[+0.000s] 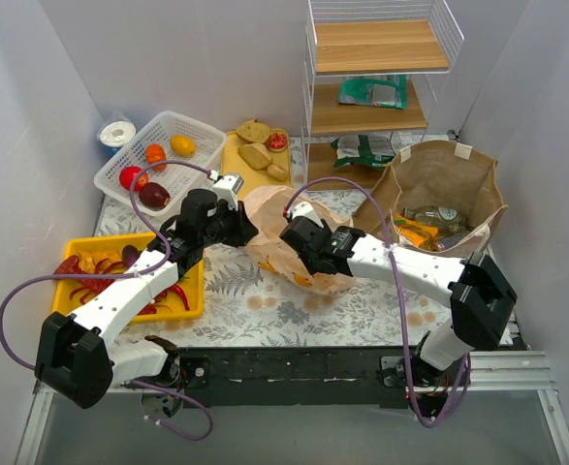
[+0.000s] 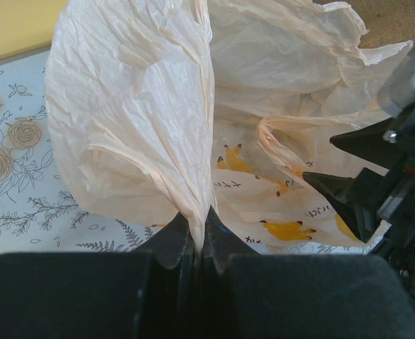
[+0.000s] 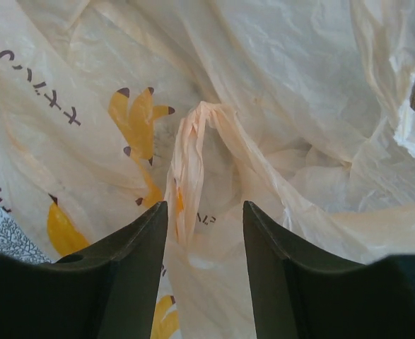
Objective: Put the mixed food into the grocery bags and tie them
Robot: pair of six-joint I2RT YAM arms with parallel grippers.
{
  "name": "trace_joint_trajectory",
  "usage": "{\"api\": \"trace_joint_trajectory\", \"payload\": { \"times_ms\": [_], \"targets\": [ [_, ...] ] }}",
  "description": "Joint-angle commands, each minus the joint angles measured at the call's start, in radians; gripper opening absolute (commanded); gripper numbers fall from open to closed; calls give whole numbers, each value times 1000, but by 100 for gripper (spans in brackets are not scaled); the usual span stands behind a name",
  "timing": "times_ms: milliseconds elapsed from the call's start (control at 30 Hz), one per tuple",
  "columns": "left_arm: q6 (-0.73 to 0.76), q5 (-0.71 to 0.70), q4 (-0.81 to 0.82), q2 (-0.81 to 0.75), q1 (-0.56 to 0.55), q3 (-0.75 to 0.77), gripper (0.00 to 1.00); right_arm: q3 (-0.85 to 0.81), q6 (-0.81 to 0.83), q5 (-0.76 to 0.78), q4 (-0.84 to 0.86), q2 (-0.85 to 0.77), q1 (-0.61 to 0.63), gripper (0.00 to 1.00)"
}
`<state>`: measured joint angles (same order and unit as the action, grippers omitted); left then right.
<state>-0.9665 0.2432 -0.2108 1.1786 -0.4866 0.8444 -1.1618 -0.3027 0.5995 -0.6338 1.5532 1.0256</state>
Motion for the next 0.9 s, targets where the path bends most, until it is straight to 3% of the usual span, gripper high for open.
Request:
{"api": "trace_joint_trajectory", "payload": {
  "times_ms": [0, 167, 400, 533, 633, 733, 867],
  "targets": [
    [5, 2, -13, -31, -1, 7, 0, 19, 25, -65, 49, 59, -6, 53],
    [6, 1, -13, -30, -1, 10, 0, 33, 42, -102, 74, 149, -5, 53],
    [6, -10, -16, -28, -1, 10, 0, 30, -26, 8, 11, 237, -15, 53],
    [9, -16, -16, -30, -1, 10, 0, 37, -49, 39, -17, 245, -15, 39],
    [11, -28, -18, -30, -1, 9, 0, 39, -58, 51, -41, 228, -15, 36],
    [14, -36, -21, -30, -1, 12, 0, 47, -55, 19, -35, 173, -13, 22],
    [23, -56, -27, -28, -1, 13, 0, 36, -53, -69, -18, 35, -15, 18]
  ]
}}
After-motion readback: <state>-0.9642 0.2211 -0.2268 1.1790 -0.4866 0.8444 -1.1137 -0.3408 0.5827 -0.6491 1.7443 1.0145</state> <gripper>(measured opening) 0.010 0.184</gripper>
